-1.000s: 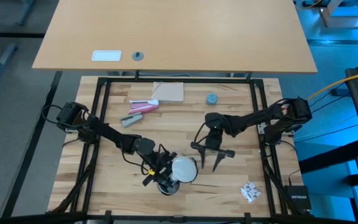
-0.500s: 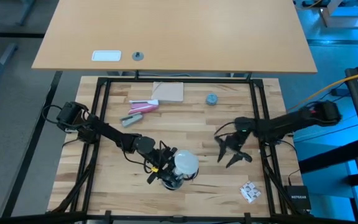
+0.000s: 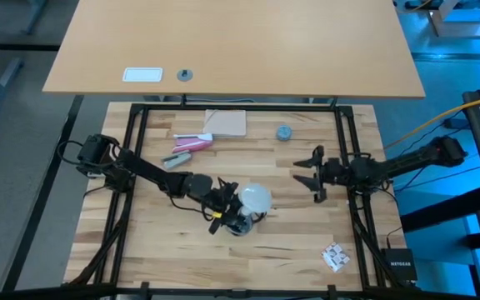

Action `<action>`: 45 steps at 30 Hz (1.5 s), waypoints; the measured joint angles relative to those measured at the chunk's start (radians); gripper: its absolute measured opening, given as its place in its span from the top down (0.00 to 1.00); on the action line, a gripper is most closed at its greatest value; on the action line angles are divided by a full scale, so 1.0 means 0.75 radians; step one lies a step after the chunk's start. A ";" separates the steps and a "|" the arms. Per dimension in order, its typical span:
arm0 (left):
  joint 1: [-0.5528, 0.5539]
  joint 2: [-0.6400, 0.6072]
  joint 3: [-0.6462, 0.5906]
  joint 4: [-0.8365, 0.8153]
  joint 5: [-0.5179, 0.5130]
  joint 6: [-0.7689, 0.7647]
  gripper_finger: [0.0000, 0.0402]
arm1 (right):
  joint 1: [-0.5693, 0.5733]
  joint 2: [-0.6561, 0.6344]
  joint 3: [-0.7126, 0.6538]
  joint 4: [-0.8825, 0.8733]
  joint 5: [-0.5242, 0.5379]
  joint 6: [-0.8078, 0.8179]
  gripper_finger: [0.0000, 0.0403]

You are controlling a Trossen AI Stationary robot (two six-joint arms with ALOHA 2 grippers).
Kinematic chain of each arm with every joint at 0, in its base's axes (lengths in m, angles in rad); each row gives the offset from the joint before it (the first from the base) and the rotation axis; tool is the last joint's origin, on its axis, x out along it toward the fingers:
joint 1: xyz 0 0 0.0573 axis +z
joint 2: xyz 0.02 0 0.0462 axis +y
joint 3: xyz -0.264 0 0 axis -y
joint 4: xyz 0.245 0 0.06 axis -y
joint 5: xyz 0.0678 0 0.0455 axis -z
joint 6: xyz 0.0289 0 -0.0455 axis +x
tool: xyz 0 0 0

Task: Screw lightbulb
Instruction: Remove the white lightbulb from the desk lamp

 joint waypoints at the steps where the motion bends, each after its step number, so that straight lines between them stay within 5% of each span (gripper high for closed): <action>1: 0.005 0.000 0.000 -0.003 -0.010 0.004 0.56 | 0.009 0.004 0.000 -0.006 0.056 -0.003 0.48; 5: 0.023 0.000 0.000 0.010 -0.059 0.035 0.56 | 0.021 0.079 0.000 -0.021 0.194 0.033 0.48; 16: 0.061 0.000 0.000 0.010 -0.099 0.044 0.56 | 0.020 0.433 0.001 0.116 0.213 0.258 0.48; 23: 0.061 0.000 0.000 -0.001 -0.122 0.076 0.56 | 0.020 0.539 0.039 0.118 0.068 0.261 0.48; 30: 0.062 0.000 0.000 0.000 -0.273 0.084 0.56 | 0.020 0.651 0.263 0.124 -0.040 0.110 0.48; 45: 0.058 0.000 -0.001 -0.009 -0.271 0.122 0.56 | 0.020 0.982 0.562 0.106 -0.198 0.066 0.48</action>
